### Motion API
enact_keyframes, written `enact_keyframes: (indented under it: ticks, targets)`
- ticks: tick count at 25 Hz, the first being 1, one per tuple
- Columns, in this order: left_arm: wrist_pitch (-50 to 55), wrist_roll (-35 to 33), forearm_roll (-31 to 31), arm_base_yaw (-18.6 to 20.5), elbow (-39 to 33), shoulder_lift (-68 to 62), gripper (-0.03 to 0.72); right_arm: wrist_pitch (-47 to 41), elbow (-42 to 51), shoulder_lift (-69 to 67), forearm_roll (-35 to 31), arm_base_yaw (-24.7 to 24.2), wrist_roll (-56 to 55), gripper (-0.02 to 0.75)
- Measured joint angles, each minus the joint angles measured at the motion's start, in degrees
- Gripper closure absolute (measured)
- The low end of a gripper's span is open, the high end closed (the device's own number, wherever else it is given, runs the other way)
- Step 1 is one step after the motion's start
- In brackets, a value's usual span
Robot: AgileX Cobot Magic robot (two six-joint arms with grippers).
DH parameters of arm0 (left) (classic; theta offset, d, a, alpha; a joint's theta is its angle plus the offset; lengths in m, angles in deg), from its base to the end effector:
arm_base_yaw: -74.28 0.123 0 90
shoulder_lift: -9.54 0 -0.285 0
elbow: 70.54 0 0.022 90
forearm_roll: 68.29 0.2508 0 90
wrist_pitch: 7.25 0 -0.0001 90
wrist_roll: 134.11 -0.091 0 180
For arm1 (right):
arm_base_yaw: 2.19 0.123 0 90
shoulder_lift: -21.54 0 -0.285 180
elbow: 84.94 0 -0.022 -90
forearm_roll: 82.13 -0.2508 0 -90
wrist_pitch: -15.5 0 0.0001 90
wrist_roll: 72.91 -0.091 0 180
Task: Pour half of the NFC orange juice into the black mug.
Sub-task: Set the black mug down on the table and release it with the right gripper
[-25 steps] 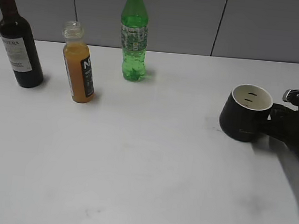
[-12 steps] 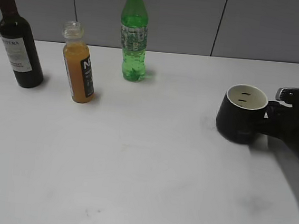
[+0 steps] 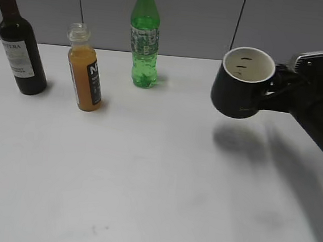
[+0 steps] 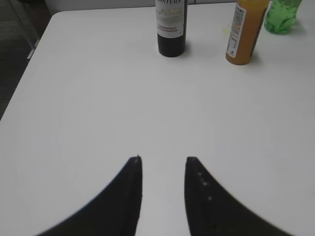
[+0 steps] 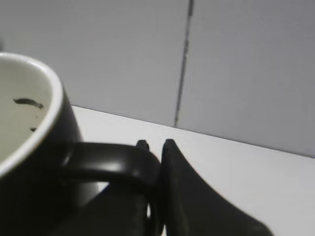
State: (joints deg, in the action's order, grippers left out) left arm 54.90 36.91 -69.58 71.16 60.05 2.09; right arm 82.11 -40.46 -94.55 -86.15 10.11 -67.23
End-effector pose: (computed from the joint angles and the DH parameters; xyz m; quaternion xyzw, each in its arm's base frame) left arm -0.0052 -0.0015 0.2713 0.0913 0.8568 0.0147 0.5073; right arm 0.3140 0.0625 0.1433 -0.0824 0.7267 0.0254 0.6815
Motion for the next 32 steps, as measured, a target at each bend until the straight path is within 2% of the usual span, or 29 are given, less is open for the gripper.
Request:
enact_keyframes:
  ticks: [8,13,20,32]
  targets:
    - [0.0,0.0,0.0,0.0,0.0,0.0,0.45,-0.08,0.0,0.8,-7.25,16.79,1.28,0.702]
    - [0.0,0.0,0.0,0.0,0.0,0.0,0.45,0.2,-0.5,-2.75,-12.35,22.78,1.95,0.702]
    - [0.0,0.0,0.0,0.0,0.0,0.0,0.45,-0.11,-5.38,-10.09,-14.76,24.02,1.27,0.702]
    - [0.0,0.0,0.0,0.0,0.0,0.0,0.45,-0.17,-6.11,-15.01,-11.92,25.02,-1.94,0.703]
